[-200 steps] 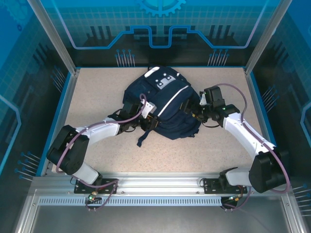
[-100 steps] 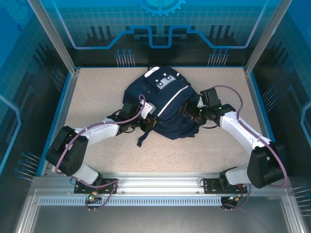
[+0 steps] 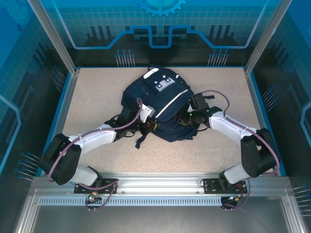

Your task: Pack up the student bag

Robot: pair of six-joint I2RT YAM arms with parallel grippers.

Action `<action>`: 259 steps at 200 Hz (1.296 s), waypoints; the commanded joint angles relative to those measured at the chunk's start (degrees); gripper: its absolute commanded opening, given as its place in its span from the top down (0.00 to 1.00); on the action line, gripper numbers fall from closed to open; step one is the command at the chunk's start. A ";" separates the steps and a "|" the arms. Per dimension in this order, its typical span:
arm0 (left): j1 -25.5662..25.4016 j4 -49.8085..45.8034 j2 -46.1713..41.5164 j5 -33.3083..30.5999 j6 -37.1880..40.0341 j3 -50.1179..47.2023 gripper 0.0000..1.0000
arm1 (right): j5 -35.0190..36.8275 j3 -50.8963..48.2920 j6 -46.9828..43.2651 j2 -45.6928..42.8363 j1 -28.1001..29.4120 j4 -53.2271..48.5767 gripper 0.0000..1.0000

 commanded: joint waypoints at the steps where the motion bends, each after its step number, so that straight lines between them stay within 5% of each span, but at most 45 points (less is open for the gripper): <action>1: -2.78 1.62 -3.09 2.49 -2.70 -1.16 1.00 | 1.42 -1.59 5.11 1.45 2.98 8.28 0.77; 90: -9.36 11.37 -0.18 -0.56 -11.42 -0.30 1.00 | 2.33 -0.35 8.40 3.88 7.09 13.33 0.76; 124: -7.72 3.88 -2.95 -1.85 -11.81 1.33 0.64 | 11.44 -1.69 5.71 -1.62 6.80 2.59 0.63; 151: -4.63 -1.97 -8.62 -0.09 -12.02 -0.52 0.46 | 17.63 -2.50 3.45 -5.63 6.83 -4.36 0.54; 187: 0.52 -4.20 -16.22 -0.87 -16.25 -4.79 0.31 | 31.18 0.58 -1.53 -9.98 12.55 -14.73 0.47; 259: 7.25 -10.13 -14.45 -9.67 -30.56 -1.96 0.19 | 25.68 7.83 -17.11 -2.48 25.16 -8.71 0.46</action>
